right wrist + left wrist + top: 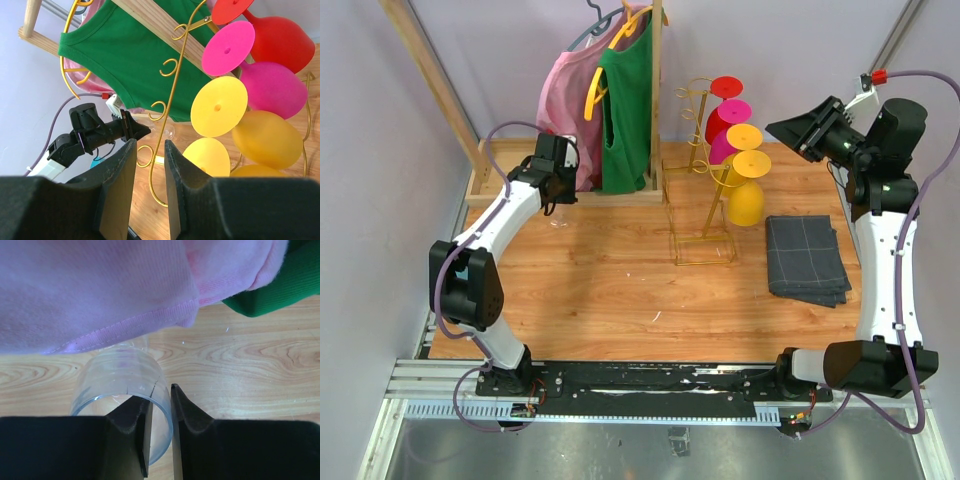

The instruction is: Place the wine glass upside down on the wine glass rack

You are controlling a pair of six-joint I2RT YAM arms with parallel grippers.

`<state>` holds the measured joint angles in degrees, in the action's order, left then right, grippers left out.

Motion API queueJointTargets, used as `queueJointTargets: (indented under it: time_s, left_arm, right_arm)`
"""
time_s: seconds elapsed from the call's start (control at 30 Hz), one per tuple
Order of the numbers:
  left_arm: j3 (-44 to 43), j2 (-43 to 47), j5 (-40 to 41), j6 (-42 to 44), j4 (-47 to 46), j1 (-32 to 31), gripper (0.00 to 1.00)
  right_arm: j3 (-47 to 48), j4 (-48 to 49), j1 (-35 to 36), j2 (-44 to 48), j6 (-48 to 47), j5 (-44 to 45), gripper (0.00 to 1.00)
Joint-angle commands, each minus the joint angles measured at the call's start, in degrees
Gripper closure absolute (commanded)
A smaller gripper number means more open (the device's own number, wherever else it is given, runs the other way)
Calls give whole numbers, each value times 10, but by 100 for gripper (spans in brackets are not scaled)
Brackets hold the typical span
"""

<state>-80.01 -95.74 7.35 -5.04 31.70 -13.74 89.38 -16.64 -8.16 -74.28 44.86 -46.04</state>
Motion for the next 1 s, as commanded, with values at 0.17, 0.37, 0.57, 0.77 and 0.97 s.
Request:
queueJointTargets:
  time_s: [0.17,0.37,0.57,0.77,0.97]
  left_arm:
    - [3,52,-21,-26,10,-9,100]
    - [1,115,-40,-49,48,-27,100]
    - [11,192,-101,-74,87,-30,100]
    - [33,254,-251,-81,105,-30,100]
    - [41,309,-424,-91,104,-31,100]
  right_arm:
    - [1,17,9,5,4,-7,69]
    - [7,15,9,5,5,-7,69]
    - [21,-1,9,1,-3,0,69]
    - [24,-1,9,-3,0,1,68]
    - [26,-11,9,-1,-4,4,68]
